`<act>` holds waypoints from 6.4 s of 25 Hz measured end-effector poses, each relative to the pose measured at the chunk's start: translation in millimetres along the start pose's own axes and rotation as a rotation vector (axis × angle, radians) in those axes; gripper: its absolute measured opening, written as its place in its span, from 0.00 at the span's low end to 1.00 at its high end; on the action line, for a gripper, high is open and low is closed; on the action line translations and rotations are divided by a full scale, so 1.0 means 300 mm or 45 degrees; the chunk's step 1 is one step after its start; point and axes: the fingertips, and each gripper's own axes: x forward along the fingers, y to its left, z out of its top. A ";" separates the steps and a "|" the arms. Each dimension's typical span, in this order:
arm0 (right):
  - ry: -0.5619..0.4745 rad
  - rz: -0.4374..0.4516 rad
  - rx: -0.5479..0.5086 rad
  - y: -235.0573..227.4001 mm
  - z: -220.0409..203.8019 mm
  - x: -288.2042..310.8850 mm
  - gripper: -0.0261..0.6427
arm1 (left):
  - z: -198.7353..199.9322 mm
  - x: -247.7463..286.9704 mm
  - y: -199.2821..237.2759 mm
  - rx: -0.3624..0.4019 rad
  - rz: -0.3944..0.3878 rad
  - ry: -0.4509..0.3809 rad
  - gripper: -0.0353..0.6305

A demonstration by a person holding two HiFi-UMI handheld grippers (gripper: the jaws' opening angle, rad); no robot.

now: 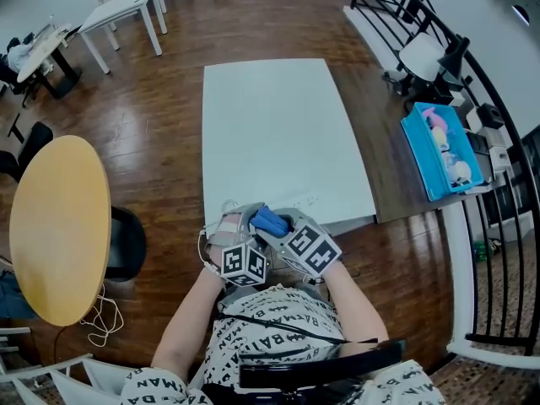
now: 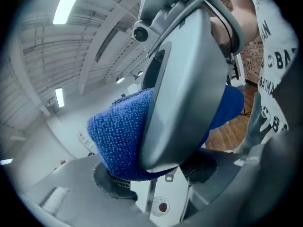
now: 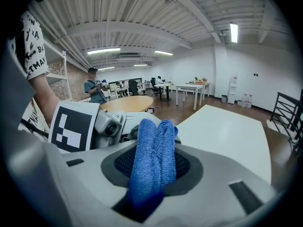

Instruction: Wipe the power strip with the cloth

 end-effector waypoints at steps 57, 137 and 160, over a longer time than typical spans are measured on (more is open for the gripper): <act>-0.086 -0.465 0.251 -0.459 -0.165 -0.307 0.24 | 0.026 -0.142 0.180 -0.247 0.087 -0.199 0.48; 0.092 -0.103 -0.241 -0.363 -0.246 -0.354 0.24 | 0.092 -0.129 0.149 -0.094 -0.040 -0.273 0.48; -0.106 -0.059 -0.173 -0.180 -0.063 -0.168 0.24 | 0.048 -0.015 0.194 -0.462 0.036 -0.210 0.48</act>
